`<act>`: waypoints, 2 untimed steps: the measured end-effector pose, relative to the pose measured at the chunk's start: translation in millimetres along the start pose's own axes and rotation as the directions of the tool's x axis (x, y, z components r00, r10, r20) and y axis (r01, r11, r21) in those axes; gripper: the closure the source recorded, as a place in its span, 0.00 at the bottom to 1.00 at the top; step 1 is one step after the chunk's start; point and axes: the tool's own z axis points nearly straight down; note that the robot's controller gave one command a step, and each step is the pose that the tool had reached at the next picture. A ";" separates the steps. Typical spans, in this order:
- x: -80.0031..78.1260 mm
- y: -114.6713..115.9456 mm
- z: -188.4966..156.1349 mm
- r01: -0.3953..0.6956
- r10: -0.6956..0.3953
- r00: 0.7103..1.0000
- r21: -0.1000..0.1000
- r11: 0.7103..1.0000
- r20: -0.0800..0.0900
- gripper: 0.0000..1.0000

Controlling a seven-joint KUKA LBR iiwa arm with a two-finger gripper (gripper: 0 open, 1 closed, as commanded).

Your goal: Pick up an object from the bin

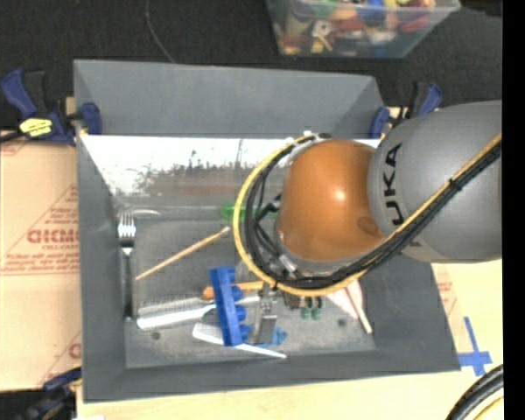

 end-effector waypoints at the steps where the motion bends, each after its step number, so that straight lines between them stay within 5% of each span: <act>1: -1.9 -0.3 -3.3 -0.004 0.004 1.000 -0.001 1.000 0.007 0.00; 2: -27.0 103.5 114.5 0.161 -0.161 0.987 -0.001 0.987 0.008 0.00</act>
Offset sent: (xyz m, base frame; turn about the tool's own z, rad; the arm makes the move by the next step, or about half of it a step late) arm 0.0257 0.1010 -0.1117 -0.1530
